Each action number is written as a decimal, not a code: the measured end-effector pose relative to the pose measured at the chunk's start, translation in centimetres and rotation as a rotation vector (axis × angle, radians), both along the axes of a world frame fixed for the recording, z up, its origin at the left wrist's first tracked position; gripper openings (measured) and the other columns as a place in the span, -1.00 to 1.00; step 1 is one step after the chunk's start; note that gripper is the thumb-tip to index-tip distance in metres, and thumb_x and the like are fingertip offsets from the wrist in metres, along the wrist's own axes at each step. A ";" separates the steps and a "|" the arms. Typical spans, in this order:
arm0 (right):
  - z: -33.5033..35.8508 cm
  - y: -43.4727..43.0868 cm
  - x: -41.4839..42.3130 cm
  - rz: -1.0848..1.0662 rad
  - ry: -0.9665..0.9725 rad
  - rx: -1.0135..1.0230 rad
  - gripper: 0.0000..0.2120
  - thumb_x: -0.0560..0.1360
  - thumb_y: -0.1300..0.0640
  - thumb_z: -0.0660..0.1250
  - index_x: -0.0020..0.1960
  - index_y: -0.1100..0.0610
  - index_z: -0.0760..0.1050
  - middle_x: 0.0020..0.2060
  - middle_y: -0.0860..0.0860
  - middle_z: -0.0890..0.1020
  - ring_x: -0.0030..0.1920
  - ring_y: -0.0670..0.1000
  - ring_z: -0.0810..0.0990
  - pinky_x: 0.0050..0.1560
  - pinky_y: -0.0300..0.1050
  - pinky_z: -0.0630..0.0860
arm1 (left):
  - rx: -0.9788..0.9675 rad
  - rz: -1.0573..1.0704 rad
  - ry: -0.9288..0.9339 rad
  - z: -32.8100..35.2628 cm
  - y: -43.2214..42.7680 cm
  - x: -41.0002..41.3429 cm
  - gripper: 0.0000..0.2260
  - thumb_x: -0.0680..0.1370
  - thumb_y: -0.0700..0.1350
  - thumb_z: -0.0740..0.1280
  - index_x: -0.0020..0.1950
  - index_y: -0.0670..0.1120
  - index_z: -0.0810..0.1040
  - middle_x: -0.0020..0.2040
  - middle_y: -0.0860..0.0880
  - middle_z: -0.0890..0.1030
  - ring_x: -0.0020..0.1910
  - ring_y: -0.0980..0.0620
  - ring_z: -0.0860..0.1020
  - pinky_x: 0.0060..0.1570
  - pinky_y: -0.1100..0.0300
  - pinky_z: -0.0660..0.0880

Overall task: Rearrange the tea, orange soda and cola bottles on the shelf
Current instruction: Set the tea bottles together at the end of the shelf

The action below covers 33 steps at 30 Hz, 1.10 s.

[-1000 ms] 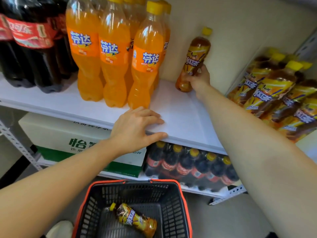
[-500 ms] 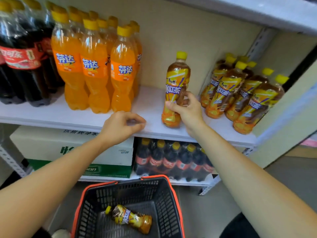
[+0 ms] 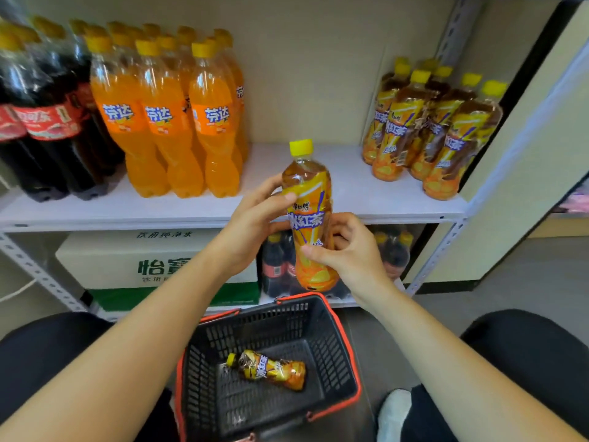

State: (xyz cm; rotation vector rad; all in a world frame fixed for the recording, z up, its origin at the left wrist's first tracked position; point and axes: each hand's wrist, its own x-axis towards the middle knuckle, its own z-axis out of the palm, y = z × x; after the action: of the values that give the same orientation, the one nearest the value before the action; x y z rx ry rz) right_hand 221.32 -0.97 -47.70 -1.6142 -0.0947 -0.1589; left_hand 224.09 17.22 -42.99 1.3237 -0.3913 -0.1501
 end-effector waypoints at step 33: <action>0.8 -0.2 1.1 0.162 0.139 0.603 -0.49 0.37 0.28 0.50 0.28 0.07 0.46 0.09 0.10 0.70 0.17 0.19 0.68 0.06 0.16 0.64 | -0.220 0.323 0.083 -1.3 3.2 1.8 -0.38 0.43 -0.25 0.49 0.48 -0.13 0.41 0.16 -0.12 0.56 0.05 0.04 0.69 0.07 0.11 0.62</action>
State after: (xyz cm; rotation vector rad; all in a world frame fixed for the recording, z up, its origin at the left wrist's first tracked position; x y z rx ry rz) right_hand 222.39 -1.15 -46.89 -1.0073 -0.0612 0.0503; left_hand 225.94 20.40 -44.31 1.1419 -0.1161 0.1055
